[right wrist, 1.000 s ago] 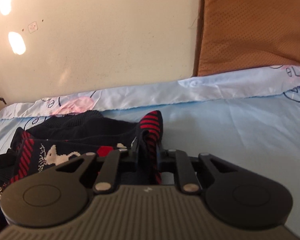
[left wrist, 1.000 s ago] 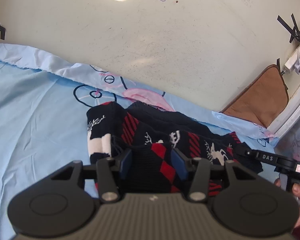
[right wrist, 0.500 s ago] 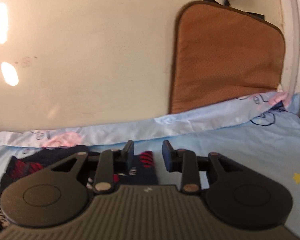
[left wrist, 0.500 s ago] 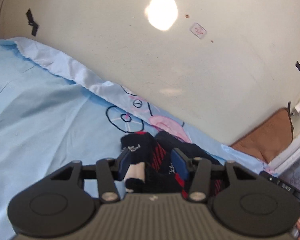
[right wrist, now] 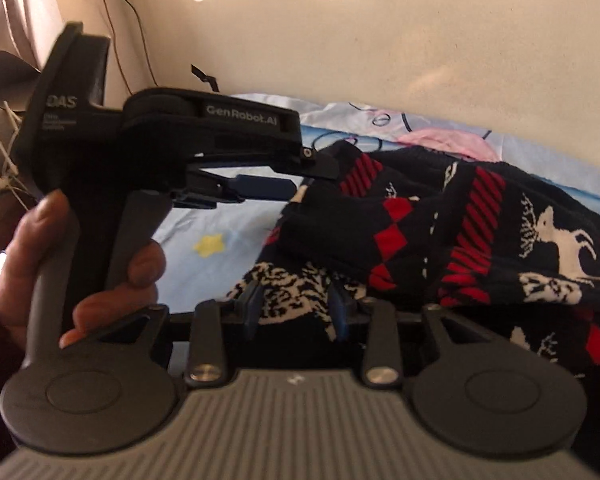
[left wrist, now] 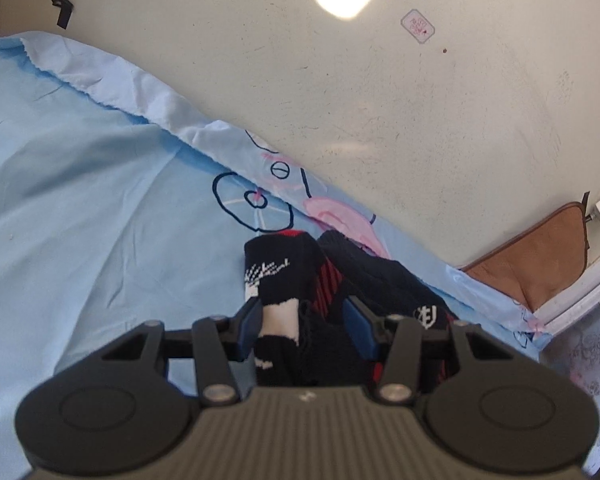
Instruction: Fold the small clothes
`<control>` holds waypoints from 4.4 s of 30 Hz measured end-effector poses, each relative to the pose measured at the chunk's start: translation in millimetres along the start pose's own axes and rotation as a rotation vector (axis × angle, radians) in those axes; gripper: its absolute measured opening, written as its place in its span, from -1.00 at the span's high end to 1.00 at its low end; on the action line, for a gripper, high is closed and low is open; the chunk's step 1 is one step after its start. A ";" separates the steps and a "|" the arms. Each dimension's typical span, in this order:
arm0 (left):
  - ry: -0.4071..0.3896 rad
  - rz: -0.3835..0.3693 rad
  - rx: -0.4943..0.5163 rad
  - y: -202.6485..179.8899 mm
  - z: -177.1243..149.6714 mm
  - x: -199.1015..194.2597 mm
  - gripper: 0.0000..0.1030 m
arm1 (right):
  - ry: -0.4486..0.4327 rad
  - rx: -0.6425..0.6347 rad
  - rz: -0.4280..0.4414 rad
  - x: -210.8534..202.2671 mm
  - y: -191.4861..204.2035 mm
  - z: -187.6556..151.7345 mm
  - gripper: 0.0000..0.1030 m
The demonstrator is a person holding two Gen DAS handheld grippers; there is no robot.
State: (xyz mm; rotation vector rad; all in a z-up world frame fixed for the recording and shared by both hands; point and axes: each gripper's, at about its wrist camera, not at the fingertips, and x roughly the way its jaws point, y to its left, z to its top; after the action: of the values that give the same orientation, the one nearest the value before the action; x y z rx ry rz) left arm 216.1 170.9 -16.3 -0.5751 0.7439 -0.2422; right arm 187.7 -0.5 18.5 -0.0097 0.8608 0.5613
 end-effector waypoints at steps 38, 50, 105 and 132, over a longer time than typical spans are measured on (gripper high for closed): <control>-0.010 -0.099 0.036 -19.8 -2.4 -5.0 0.65 | -0.256 0.259 -0.430 -100.6 -157.9 -9.4 0.06; 0.003 0.005 0.165 -31.9 -15.8 8.6 0.66 | -0.252 0.296 -0.463 -71.6 -167.4 -17.0 0.66; -0.003 -0.104 0.225 -71.8 -47.0 -21.0 0.25 | -0.246 0.341 -0.243 -210.9 -103.6 -162.7 0.13; 0.135 0.054 0.216 -36.5 -233.9 -228.1 0.43 | -0.182 0.439 0.158 -257.9 -120.2 -276.1 0.12</control>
State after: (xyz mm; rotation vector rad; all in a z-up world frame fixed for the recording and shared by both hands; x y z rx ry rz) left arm -110.8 138.1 -4.2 -0.3353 0.8504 -0.3097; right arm -86.3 -286.3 -3.9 0.5058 0.7953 0.5021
